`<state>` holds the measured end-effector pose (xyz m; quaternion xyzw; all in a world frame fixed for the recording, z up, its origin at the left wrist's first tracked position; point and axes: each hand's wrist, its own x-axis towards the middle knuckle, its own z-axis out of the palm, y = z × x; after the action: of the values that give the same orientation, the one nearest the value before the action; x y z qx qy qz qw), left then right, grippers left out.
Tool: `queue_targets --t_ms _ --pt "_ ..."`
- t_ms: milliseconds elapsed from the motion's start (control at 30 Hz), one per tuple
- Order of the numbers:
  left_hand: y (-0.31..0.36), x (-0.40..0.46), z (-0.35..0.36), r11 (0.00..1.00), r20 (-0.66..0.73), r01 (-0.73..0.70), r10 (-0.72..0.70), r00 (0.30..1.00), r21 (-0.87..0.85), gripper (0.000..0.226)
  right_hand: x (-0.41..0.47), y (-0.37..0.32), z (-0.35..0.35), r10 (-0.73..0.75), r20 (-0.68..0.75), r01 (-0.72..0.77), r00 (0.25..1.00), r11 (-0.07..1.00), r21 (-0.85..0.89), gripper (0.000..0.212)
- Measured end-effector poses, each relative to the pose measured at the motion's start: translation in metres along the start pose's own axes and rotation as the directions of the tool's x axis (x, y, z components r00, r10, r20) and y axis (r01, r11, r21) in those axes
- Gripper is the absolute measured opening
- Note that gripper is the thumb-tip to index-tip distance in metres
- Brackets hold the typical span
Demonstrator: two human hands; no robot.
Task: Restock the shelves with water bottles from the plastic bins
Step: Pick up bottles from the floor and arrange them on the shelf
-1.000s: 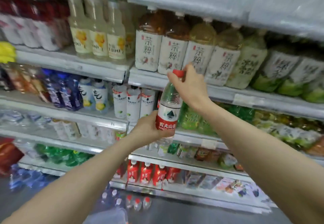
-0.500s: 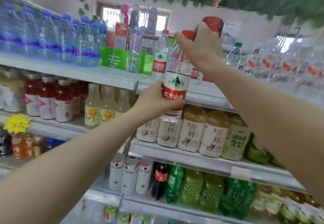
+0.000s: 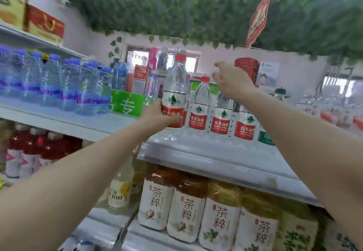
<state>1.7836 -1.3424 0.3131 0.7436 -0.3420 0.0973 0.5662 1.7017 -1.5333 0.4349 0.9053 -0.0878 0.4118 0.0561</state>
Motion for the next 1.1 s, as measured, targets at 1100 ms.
queue_targets --t_ms 1100 --pt "-0.040 0.055 0.025 0.931 0.043 0.098 -0.121 0.992 0.351 0.060 0.054 0.049 0.104 -0.216 -0.044 0.202 0.975 0.958 -0.205 0.072"
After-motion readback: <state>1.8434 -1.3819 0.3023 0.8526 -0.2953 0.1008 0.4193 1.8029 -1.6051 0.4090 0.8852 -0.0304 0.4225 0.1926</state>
